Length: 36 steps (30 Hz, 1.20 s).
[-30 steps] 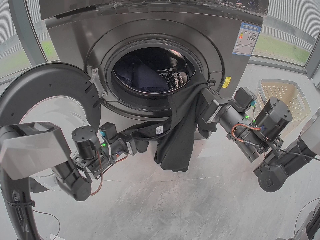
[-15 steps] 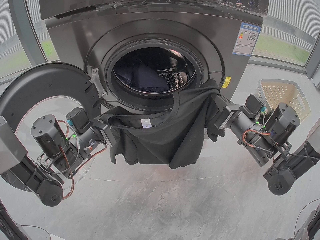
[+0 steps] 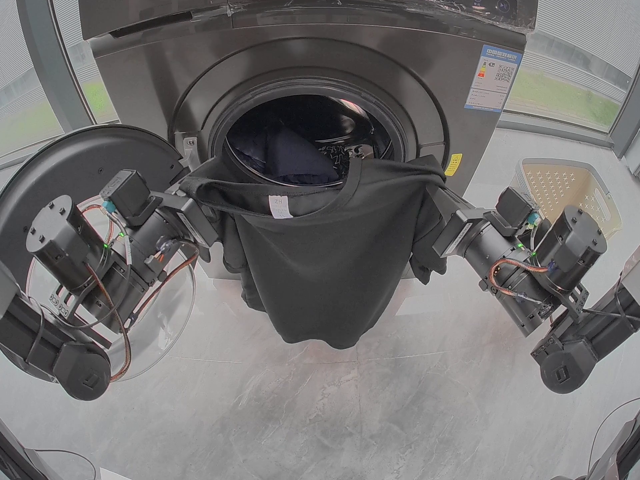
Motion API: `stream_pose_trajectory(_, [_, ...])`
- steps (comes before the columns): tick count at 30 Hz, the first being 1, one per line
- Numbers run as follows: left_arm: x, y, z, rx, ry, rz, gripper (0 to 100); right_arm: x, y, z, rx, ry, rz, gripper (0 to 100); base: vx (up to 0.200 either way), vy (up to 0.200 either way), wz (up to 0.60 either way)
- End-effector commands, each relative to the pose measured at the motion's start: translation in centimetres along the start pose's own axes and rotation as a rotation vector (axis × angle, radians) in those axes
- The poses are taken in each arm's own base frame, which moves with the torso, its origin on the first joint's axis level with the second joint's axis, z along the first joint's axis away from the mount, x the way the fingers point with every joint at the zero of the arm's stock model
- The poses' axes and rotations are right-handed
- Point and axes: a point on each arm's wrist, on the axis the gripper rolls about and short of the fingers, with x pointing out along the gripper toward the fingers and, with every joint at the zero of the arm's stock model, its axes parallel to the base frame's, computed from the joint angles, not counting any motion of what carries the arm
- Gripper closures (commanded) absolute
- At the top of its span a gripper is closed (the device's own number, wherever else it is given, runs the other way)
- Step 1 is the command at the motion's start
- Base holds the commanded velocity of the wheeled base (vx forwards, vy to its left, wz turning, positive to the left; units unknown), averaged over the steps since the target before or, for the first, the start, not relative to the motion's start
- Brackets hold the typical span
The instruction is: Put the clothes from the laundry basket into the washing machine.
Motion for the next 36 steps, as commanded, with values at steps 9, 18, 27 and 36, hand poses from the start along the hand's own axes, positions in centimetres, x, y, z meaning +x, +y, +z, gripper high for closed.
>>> stream_pose_trajectory(9, [0.2, 0.0, 2.0, -0.005, -0.077, 0.024, 100, -0.1, -1.2, 2.0, -0.025, -0.059, -0.037, 100, 0.0, 0.0, 0.0])
stream_pose_trajectory(18, [0.3, 0.0, 2.7, -0.002, -0.106, 0.04, 100, -0.2, -1.4, 3.0, -0.045, -0.092, -0.045, 100, 0.0, 0.0, 0.0])
stream_pose_trajectory(27, [0.4, 0.0, 2.7, -0.001, -0.105, 0.039, 100, -0.4, -1.2, 3.6, -0.049, -0.106, -0.039, 100, 0.0, 0.0, 0.0])
stream_pose_trajectory(36, [0.3, 0.0, 2.6, 0.0, -0.103, 0.039, 100, -0.6, -1.2, 4.0, -0.048, -0.119, -0.041, 100, 0.0, 0.0, 0.0])
